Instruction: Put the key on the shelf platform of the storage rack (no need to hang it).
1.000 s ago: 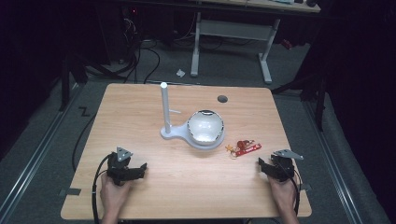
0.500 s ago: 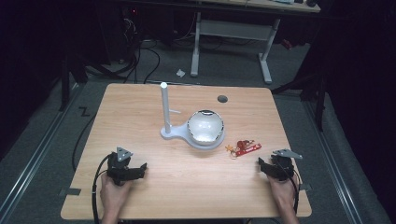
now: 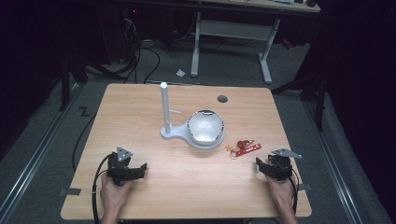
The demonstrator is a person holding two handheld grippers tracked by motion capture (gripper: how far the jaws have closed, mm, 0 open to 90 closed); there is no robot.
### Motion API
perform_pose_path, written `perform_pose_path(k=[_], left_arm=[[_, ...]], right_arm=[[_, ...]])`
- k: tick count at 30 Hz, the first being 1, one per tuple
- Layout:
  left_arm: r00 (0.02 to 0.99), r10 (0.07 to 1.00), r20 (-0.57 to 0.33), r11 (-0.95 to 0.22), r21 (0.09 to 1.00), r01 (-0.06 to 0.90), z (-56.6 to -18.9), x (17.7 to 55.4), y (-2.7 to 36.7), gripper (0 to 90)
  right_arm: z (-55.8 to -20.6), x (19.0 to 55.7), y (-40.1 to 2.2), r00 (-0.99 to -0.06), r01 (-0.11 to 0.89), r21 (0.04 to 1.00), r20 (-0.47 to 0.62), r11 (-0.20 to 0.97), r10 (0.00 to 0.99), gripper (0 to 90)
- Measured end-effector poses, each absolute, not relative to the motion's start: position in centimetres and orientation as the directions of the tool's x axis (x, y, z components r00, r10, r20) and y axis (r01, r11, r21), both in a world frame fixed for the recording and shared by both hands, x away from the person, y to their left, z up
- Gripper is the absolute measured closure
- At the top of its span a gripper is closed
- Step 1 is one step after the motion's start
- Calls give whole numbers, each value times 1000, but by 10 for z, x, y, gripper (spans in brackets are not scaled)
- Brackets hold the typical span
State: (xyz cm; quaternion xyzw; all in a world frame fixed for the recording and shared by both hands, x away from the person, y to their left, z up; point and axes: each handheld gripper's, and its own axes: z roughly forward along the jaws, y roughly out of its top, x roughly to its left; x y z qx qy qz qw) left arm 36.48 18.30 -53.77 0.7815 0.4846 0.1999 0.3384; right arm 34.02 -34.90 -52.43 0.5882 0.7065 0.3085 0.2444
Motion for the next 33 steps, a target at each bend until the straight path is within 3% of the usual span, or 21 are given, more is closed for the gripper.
perform_pose_path(k=[33], left_arm=[[445,895,-15,-298,722,624,-538,365,183,116]], right_arm=[[-499,376,-315,-276,663,731,38,162,960,397]])
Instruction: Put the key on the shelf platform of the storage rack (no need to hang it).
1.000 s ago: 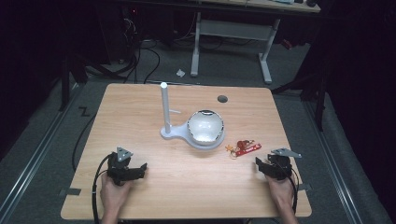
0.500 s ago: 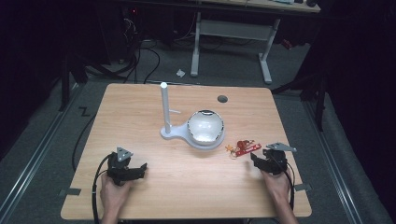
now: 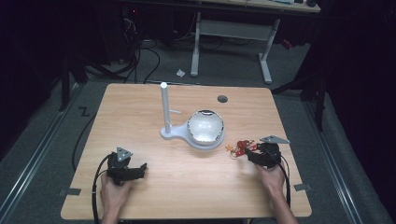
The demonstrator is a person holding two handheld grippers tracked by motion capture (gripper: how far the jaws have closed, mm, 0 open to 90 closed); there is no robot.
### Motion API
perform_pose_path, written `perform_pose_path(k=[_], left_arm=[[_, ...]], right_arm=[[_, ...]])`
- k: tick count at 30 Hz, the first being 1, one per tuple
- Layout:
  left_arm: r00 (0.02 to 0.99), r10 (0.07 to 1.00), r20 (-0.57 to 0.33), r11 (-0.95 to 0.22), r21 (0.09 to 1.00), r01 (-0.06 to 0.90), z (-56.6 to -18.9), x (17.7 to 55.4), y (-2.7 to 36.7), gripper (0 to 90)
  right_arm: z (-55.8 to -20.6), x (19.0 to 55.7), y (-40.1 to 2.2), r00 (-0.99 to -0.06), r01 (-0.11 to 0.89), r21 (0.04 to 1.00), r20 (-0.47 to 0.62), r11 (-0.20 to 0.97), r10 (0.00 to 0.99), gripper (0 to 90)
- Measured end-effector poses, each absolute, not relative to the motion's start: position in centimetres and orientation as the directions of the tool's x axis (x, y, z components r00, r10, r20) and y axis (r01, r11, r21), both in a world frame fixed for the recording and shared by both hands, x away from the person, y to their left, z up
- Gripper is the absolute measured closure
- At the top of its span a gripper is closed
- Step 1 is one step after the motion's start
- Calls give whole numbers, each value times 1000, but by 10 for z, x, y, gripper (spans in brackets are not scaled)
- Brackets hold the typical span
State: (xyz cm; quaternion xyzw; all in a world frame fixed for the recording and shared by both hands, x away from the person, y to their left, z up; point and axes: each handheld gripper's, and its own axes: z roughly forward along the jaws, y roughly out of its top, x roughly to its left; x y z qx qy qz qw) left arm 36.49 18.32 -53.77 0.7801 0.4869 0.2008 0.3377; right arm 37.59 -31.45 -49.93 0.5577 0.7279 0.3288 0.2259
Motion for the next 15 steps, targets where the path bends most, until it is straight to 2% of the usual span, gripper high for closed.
perform_pose_path(k=[15], left_arm=[[446,895,-16,-299,721,625,-538,365,183,116]], right_arm=[[-501,397,-307,-269,688,712,73,139,960,371]])
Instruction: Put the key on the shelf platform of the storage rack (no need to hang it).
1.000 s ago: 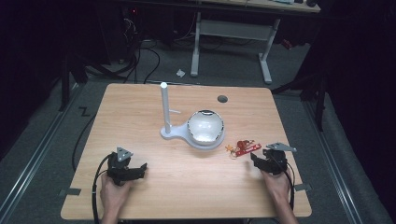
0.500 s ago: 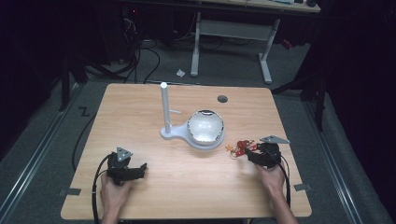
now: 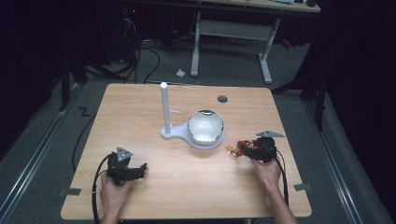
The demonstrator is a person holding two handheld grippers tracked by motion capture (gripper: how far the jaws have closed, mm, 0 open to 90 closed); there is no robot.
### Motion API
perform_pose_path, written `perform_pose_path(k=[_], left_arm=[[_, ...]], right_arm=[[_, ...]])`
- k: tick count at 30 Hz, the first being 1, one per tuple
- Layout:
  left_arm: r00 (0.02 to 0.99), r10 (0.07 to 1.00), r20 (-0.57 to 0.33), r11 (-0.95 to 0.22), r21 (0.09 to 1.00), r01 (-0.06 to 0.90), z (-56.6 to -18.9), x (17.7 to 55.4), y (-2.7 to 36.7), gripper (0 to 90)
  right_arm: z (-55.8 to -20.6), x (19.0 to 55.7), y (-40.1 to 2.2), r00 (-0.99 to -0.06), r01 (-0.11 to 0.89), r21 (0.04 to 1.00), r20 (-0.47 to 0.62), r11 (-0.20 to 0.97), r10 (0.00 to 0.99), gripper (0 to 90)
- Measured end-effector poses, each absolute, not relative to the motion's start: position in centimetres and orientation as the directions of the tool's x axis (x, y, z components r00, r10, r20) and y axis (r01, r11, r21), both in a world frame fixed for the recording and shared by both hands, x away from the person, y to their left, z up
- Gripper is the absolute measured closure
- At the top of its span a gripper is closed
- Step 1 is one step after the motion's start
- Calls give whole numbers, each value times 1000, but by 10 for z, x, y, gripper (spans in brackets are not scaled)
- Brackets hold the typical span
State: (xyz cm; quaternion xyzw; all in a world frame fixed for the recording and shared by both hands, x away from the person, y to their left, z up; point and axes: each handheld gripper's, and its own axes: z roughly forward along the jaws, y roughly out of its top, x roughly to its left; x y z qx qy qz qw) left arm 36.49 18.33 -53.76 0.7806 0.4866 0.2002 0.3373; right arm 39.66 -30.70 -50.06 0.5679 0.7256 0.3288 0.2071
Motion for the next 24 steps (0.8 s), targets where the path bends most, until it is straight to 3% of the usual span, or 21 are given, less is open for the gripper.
perform_pose_path(k=[14,24], left_arm=[[446,895,-16,-299,722,624,-538,365,183,116],[446,895,-16,-299,722,625,-538,365,183,116]], right_arm=[[-510,419,-296,-239,724,680,86,118,967,377],[-513,425,-290,-227,728,664,5,167,974,424]])
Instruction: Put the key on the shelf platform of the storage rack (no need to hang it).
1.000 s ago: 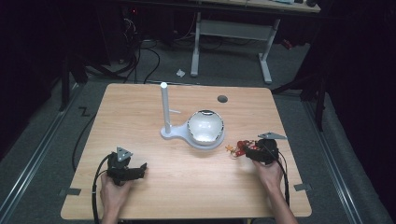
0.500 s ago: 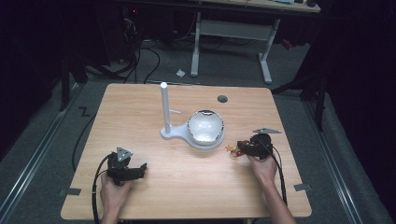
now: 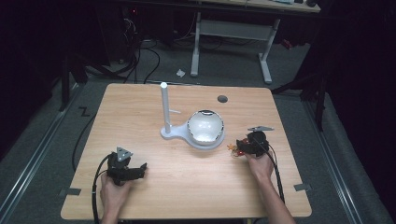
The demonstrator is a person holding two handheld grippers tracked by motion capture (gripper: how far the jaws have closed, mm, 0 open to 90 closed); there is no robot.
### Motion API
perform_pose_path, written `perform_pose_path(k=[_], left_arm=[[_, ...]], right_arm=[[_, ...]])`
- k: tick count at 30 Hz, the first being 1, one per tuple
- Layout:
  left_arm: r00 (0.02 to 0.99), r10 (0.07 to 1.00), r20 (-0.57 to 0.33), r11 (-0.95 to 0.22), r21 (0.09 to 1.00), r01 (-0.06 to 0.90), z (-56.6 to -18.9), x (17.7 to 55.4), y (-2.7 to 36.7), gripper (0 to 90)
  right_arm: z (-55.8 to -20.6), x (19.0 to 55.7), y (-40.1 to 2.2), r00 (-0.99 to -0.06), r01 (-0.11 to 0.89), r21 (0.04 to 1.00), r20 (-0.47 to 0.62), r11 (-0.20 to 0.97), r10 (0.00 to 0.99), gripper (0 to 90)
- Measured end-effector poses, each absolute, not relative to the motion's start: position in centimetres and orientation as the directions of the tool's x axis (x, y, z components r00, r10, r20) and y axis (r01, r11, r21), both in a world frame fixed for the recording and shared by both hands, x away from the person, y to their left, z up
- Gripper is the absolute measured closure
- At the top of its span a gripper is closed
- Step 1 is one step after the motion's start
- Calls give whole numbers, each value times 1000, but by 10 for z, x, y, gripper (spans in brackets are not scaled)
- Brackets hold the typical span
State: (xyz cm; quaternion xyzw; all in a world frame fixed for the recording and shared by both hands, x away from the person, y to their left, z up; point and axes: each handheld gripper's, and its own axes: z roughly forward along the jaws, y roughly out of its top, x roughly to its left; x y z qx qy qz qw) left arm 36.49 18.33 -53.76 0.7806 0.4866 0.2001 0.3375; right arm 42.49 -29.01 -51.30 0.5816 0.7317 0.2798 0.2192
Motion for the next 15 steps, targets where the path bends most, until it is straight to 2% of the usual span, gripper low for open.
perform_pose_path(k=[15], left_arm=[[446,895,-15,-298,722,624,-538,365,183,116]], right_arm=[[-518,418,-296,-223,736,660,27,150,975,442]])
